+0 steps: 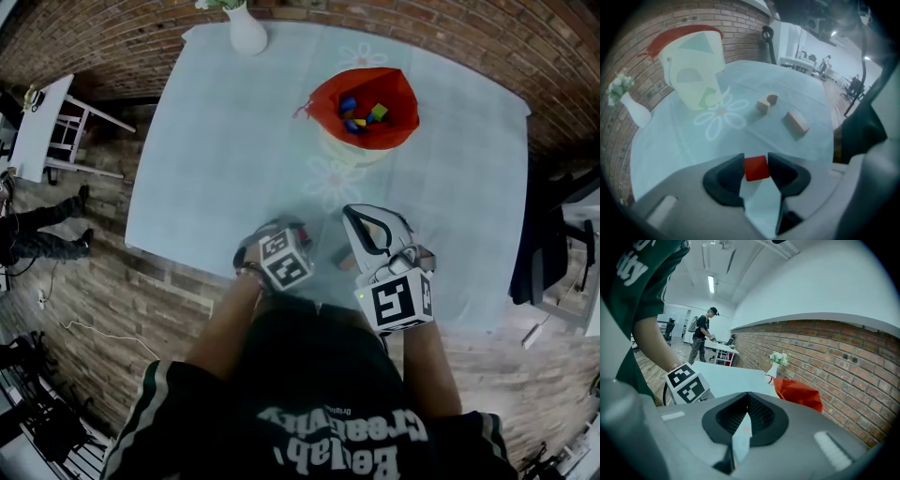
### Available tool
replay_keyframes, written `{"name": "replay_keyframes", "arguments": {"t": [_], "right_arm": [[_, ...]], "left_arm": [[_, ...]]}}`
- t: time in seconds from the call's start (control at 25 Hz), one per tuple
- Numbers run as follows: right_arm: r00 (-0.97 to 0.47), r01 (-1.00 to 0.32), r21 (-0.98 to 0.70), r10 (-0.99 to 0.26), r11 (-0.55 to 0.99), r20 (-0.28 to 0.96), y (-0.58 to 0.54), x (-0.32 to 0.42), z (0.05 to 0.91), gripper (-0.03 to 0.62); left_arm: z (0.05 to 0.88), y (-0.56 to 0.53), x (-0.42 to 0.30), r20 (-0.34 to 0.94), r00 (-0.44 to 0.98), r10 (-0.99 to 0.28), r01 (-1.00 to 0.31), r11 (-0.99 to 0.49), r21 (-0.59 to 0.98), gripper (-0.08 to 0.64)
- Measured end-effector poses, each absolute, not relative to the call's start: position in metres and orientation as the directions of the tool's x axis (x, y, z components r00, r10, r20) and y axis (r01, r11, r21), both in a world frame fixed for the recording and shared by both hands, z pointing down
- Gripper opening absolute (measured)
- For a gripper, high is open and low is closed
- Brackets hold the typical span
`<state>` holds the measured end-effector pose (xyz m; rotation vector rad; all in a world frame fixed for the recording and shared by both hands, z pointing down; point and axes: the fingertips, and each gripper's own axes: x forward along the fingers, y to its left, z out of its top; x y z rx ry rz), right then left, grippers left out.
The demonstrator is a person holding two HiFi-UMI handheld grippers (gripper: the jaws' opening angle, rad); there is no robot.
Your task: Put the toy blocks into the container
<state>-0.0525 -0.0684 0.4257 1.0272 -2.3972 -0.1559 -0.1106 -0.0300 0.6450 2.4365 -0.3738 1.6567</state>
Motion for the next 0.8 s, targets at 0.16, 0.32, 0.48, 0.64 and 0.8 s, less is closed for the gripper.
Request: {"name": "replay_keyframes", "arguments": {"t": [0.16, 0.32, 0.48, 0.64, 0.8], "right_arm": [[-0.572, -0.643, 0.305, -0.705, 0.703, 0.419, -0.0697, -0.05, 0.4252, 0.006], [-0.571, -0.646, 0.303, -0.706, 0.701, 0.418, -0.0712, -0.0473, 0.4242, 0.006], [-0.571, -0.643, 0.303, -0.704, 0.703, 0.423, -0.0719, -0.0459, 0.4262, 0.006], [-0.57, -0.645, 0.301, -0.705, 0.702, 0.422, -0.0732, -0.0451, 0.4256, 0.006], [-0.573, -0.646, 0.297, -0.704, 0.703, 0.419, -0.0754, -0.0439, 0.426, 0.006]], "left_arm": [[0.6493, -0.0304, -0.1108, 0.935, 0.343, -0.092, -0.296, -0.955, 0.015, 0.164], [0.6541, -0.0285, -0.1124, 0.94, 0.331, -0.08, -0.296, -0.955, 0.023, 0.163], [0.6542, -0.0302, -0.1136, 0.939, 0.336, -0.079, -0.311, -0.95, 0.032, 0.151], [0.6534, -0.0313, -0.1166, 0.942, 0.318, -0.108, -0.334, -0.943, 0.005, 0.147], [0.6475, -0.0342, -0.1119, 0.935, 0.337, -0.115, -0.326, -0.945, 0.001, 0.147]]}}
